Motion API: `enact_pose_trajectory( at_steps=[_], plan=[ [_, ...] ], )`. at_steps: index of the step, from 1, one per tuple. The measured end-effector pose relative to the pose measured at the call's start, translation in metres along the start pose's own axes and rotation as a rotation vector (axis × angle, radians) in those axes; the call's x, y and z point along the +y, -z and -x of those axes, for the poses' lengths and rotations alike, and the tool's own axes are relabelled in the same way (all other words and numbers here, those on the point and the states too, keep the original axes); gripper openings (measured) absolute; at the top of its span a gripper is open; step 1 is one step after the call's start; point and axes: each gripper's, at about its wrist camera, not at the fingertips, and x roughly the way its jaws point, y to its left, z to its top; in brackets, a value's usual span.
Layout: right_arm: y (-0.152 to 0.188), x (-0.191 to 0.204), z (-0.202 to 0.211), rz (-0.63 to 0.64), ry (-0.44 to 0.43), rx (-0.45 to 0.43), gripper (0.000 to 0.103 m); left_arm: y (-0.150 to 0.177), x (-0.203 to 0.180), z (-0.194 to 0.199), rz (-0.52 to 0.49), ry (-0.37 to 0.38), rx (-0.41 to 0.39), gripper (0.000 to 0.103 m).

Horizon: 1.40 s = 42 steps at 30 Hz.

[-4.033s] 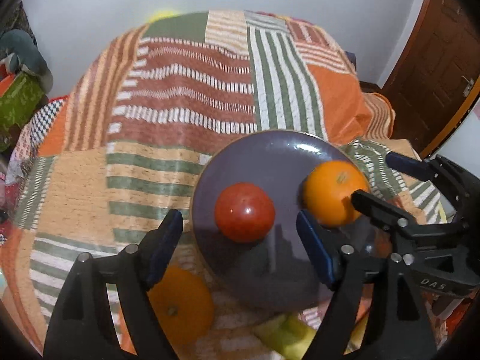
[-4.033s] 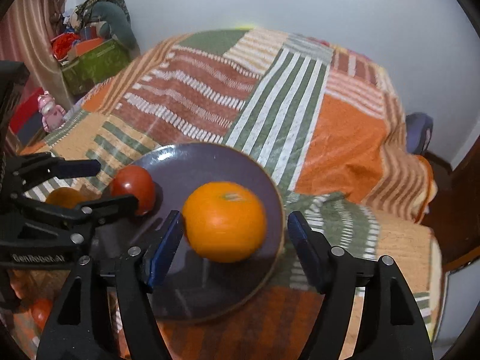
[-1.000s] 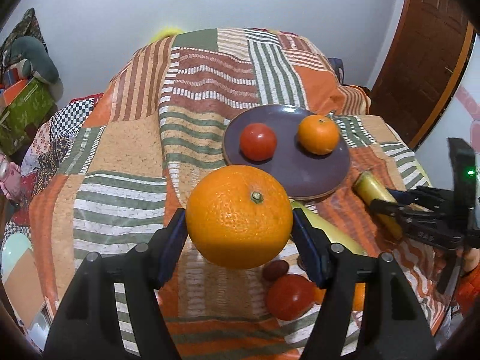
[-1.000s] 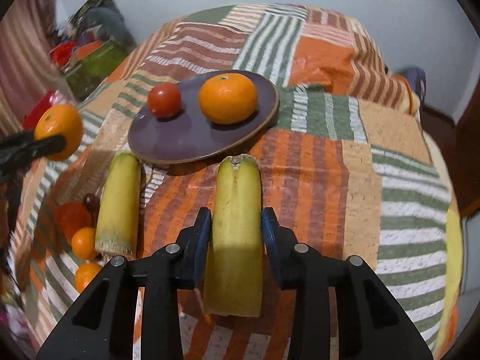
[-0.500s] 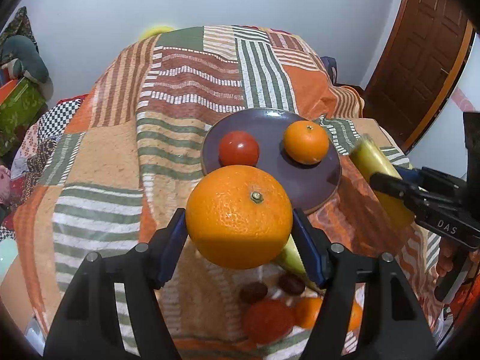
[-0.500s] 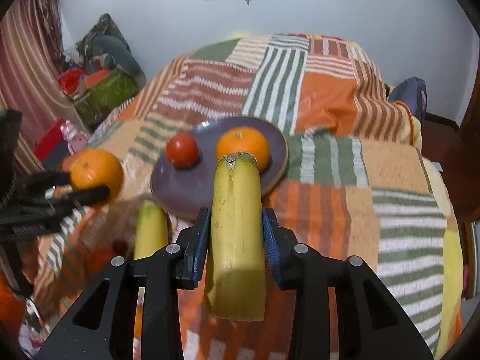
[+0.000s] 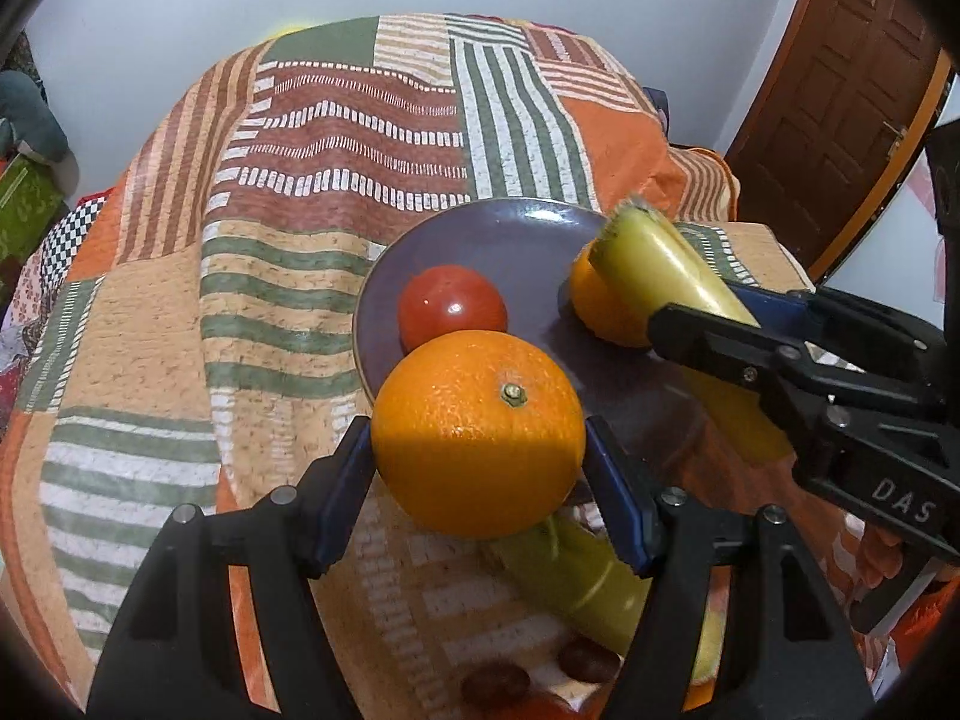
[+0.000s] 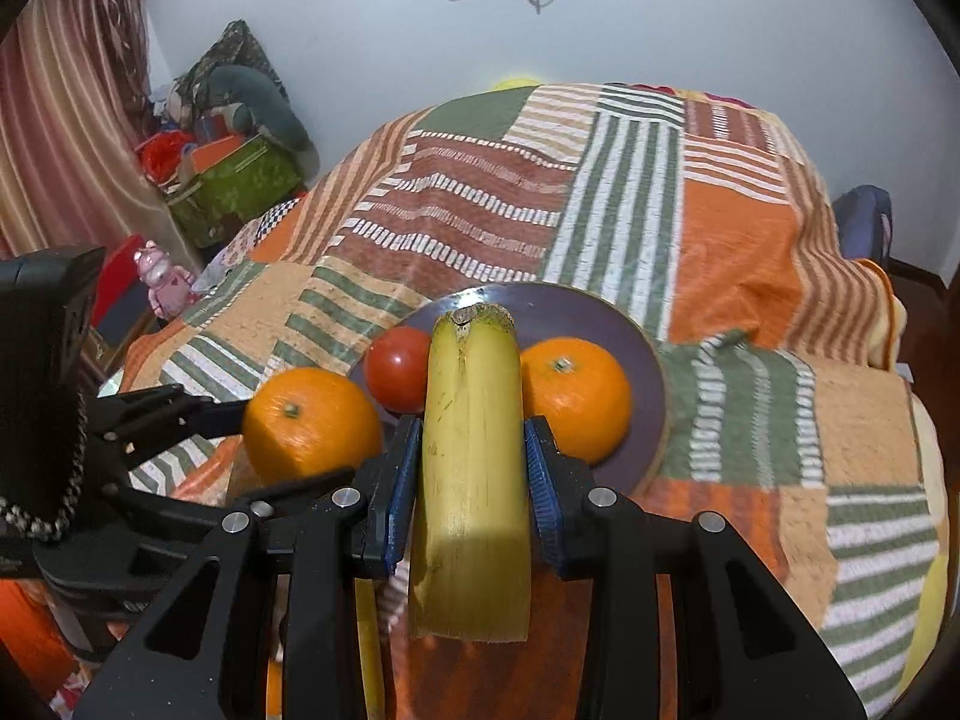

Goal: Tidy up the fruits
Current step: 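Place the orange on the plate with the left gripper while the right gripper lays the banana between the oranges, then grasp the pale green corn cob with the right gripper while the left gripper moves to another tomato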

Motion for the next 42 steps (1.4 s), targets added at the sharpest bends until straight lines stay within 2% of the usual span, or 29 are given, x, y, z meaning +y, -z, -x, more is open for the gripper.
enact_pose_trajectory(
  at_steps=[10,18,24,27,34,38,42],
  plan=[
    [-0.022,0.003,-0.02,0.0,0.003,0.006,0.032,-0.015,0.007,-0.018,0.0,0.001,-0.003,0.068],
    [-0.027,0.001,-0.04,-0.018,0.019,0.035,0.032,-0.018,0.009,-0.023,-0.006,0.013,0.0,0.069],
    [-0.028,0.004,-0.039,0.006,0.028,0.027,0.032,-0.019,0.014,-0.022,0.014,0.026,0.011,0.07],
    [-0.031,0.004,-0.03,0.015,0.041,0.0,0.032,-0.018,0.015,-0.014,0.016,0.004,-0.017,0.075],
    [-0.032,0.005,-0.004,0.018,0.033,-0.025,0.032,-0.017,0.016,0.022,0.009,-0.036,-0.08,0.076],
    [-0.026,0.01,0.015,0.029,0.037,-0.038,0.038,-0.013,0.017,0.047,0.01,-0.051,-0.109,0.076],
    [-0.016,0.02,0.036,0.067,0.054,-0.043,0.038,-0.006,0.014,0.072,-0.001,-0.074,-0.132,0.076]
  ],
)
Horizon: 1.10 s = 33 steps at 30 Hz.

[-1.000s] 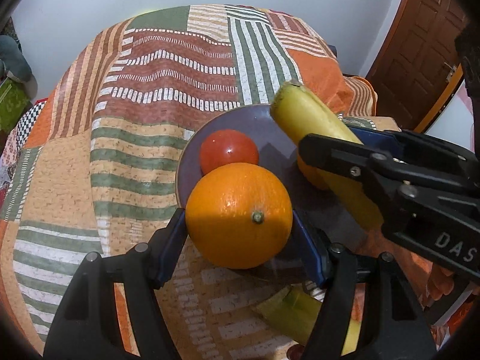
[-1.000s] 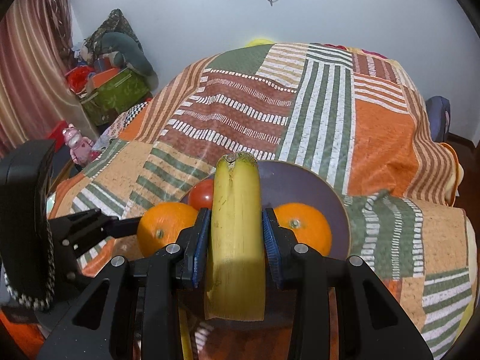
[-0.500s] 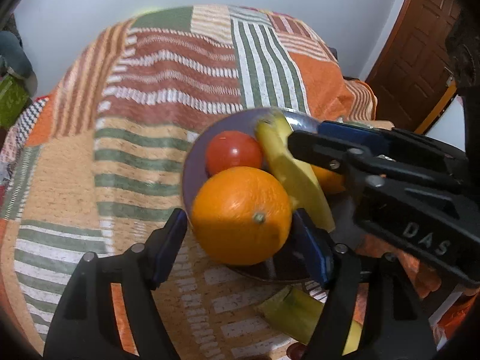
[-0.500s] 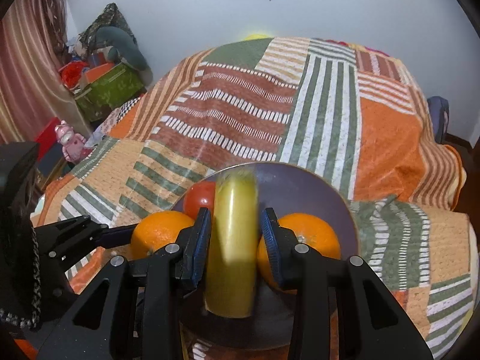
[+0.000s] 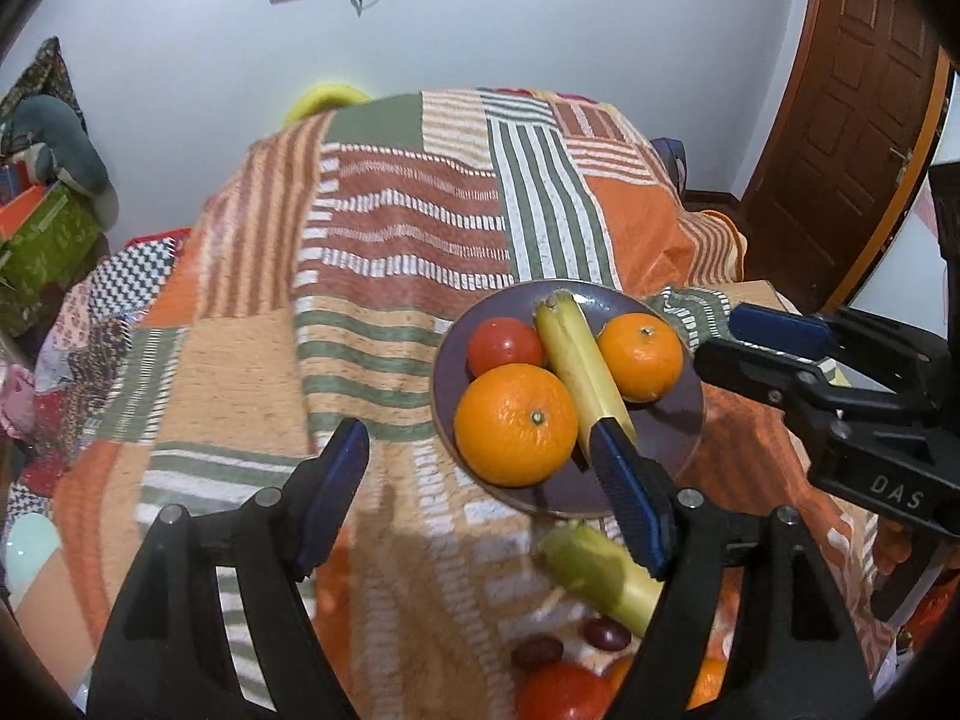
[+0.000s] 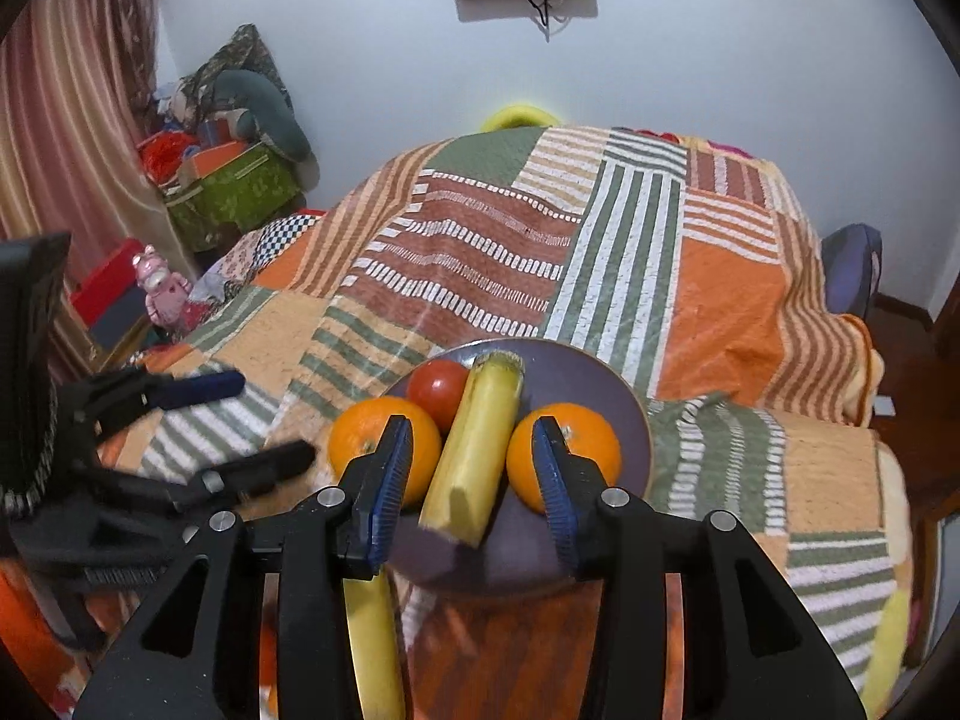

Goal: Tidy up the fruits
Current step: 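Grasp the pale green corn cob with the right gripper while the left gripper moves to another tomato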

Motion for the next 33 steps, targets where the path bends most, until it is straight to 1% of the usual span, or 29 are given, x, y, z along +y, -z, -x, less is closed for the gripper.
enact_pose_trajectory(
  at_steps=[5,8,11,20,24,33],
  plan=[
    [0.013,0.009,0.019,0.011,0.001,0.005,0.043,0.01,0.001,0.026,-0.006,-0.026,-0.017,0.082],
    [0.023,0.016,0.022,0.019,0.002,0.011,0.043,0.018,0.003,0.036,-0.001,-0.038,-0.015,0.082],
    [0.035,0.022,0.019,0.026,-0.007,0.038,0.043,0.03,0.006,0.042,0.006,-0.052,-0.003,0.082],
    [0.069,0.045,-0.013,0.064,-0.035,0.151,0.043,0.062,0.016,0.034,0.021,-0.064,0.061,0.082],
    [0.071,0.051,-0.032,0.08,-0.038,0.188,0.043,0.074,0.02,0.027,0.025,-0.07,0.085,0.082],
    [0.07,0.053,-0.063,0.065,-0.053,0.254,0.043,0.085,0.028,0.011,0.062,-0.056,0.125,0.082]
  ],
)
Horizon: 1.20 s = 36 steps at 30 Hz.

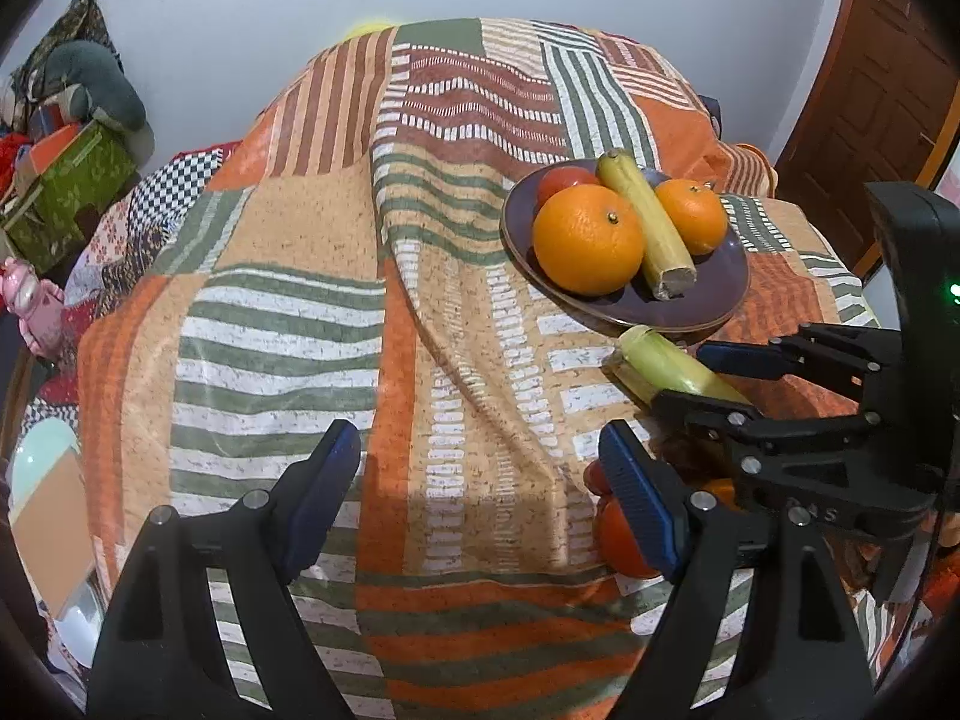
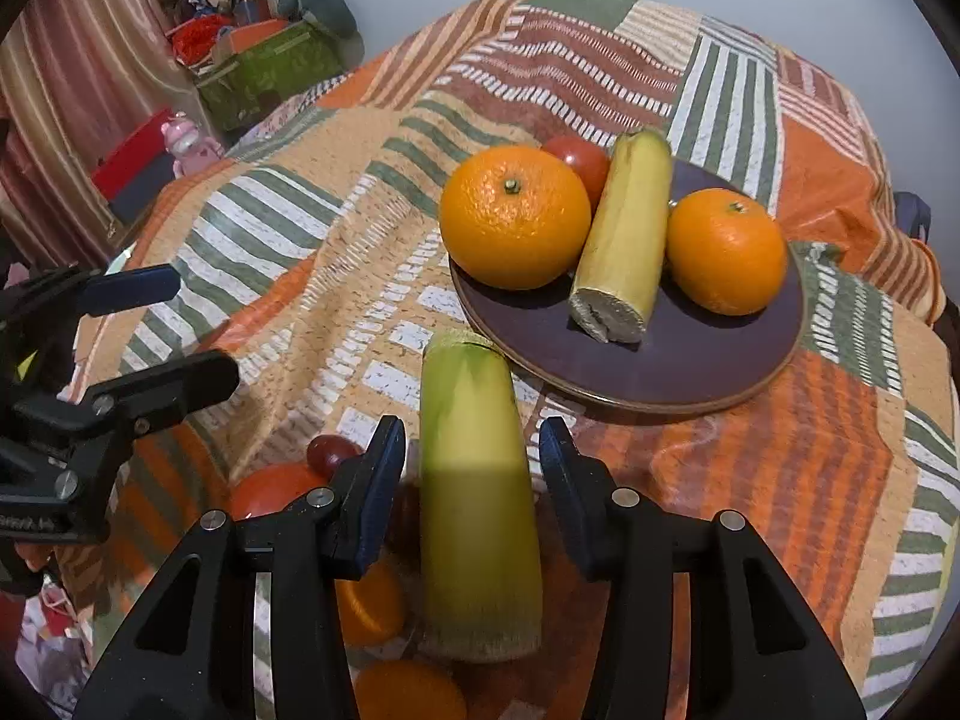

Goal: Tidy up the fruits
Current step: 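Grasp the pale green corn cob with the right gripper while the left gripper moves to another tomato, then lift the red tomato with the left gripper while the right gripper carries the corn cob over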

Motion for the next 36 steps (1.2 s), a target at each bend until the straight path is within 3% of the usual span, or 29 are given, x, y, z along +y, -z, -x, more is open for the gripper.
enact_pose_trajectory(
  at_steps=[3,8,19,28,36],
  plan=[
    [-0.002,-0.002,-0.005,-0.013,-0.034,0.02,0.036,0.001,-0.001,-0.001,0.003,0.003,0.005,0.082],
    [0.003,0.0,0.004,0.0,-0.016,0.003,0.036,0.004,-0.004,0.005,-0.002,0.009,0.001,0.082],
    [0.025,-0.018,0.086,-0.062,0.03,-0.181,0.035,0.017,-0.025,0.019,-0.005,0.049,-0.005,0.082],
    [0.047,-0.031,0.105,-0.088,0.054,-0.205,0.035,0.029,-0.044,0.006,0.0,0.069,0.037,0.082],
    [0.056,-0.037,0.117,-0.088,0.055,-0.216,0.035,0.031,-0.054,-0.007,0.0,0.093,0.062,0.064]
  ],
)
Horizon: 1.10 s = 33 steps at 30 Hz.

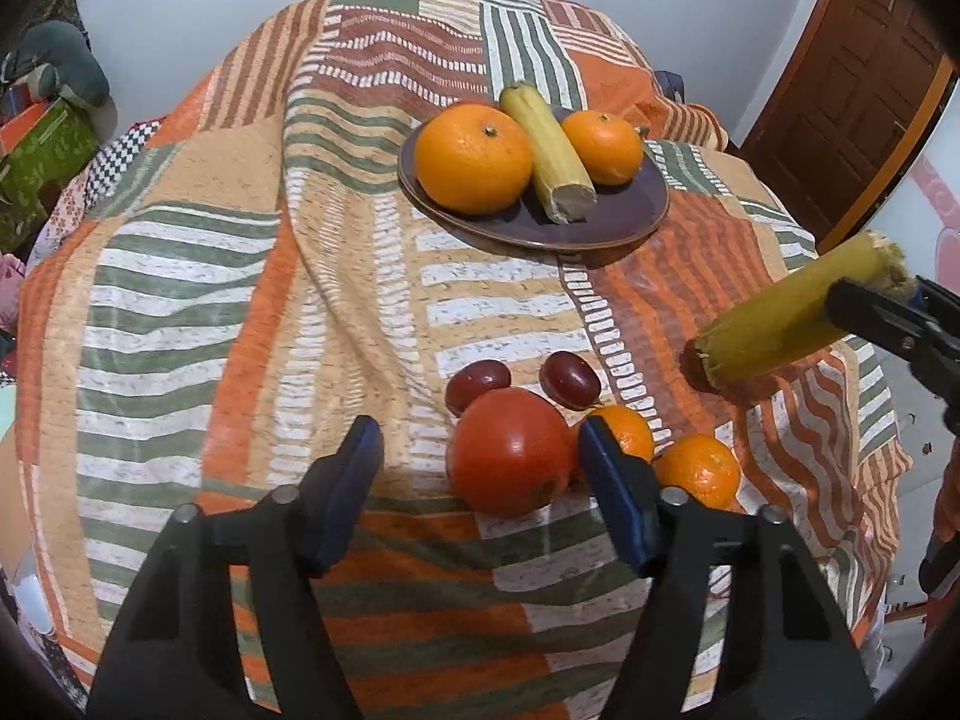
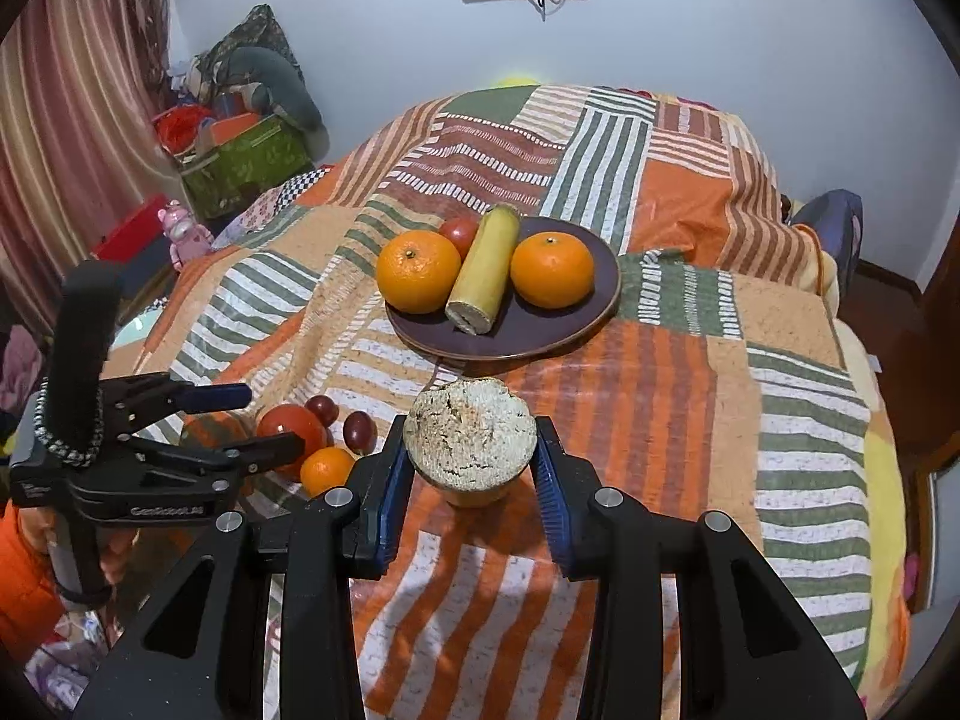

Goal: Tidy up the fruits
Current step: 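Lift the red tomato with the left gripper while the right gripper carries the corn cob over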

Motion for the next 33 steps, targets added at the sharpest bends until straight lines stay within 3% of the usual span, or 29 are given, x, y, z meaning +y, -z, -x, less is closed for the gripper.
enact_pose_trajectory(
  at_steps=[10,13,24,33],
  plan=[
    [0.003,0.0,-0.008,0.007,-0.004,0.008,0.035,-0.001,0.005,-0.002,0.034,0.065,0.007,0.054],
    [0.003,0.001,-0.011,0.006,-0.003,0.003,0.036,-0.002,0.003,-0.002,0.028,0.095,0.015,0.043],
    [0.001,0.0,-0.013,0.018,-0.029,0.007,0.036,-0.006,0.001,0.005,0.014,0.076,0.004,0.042],
    [-0.014,-0.014,-0.007,-0.041,-0.06,-0.034,0.035,-0.036,-0.002,0.025,-0.011,0.074,-0.063,0.042]
  ],
)
